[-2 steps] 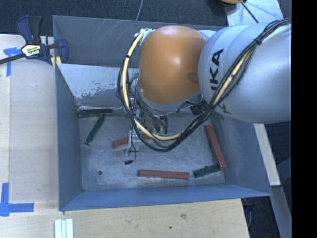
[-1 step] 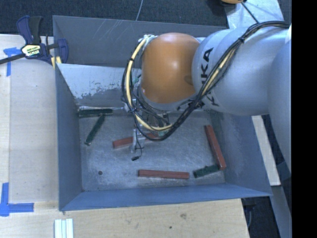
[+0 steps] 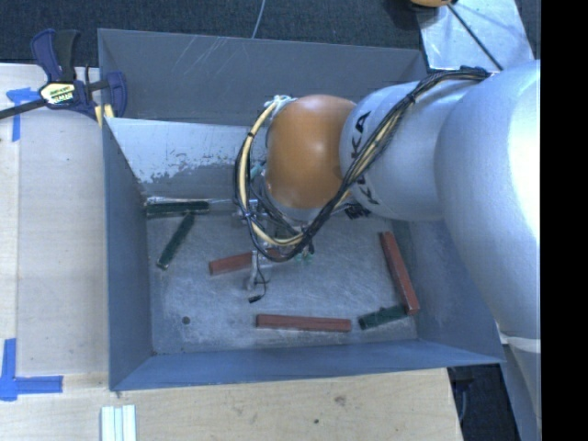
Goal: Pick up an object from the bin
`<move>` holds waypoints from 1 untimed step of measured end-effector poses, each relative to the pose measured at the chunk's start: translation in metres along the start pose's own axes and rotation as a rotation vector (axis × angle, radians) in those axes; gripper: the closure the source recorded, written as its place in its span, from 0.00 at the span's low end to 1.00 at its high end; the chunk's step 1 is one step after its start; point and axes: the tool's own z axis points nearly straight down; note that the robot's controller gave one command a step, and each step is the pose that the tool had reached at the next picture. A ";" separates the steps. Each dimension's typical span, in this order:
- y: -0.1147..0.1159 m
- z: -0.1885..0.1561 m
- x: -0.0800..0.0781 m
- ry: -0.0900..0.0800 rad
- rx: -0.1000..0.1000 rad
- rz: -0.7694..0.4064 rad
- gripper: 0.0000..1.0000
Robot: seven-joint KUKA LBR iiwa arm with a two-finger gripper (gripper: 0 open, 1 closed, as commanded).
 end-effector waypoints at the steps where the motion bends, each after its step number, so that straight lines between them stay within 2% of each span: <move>1: -0.005 0.005 -0.023 -0.001 0.000 -0.117 0.00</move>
Offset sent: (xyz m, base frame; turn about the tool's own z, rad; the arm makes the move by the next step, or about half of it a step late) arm 0.0000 0.0000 0.0000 0.0000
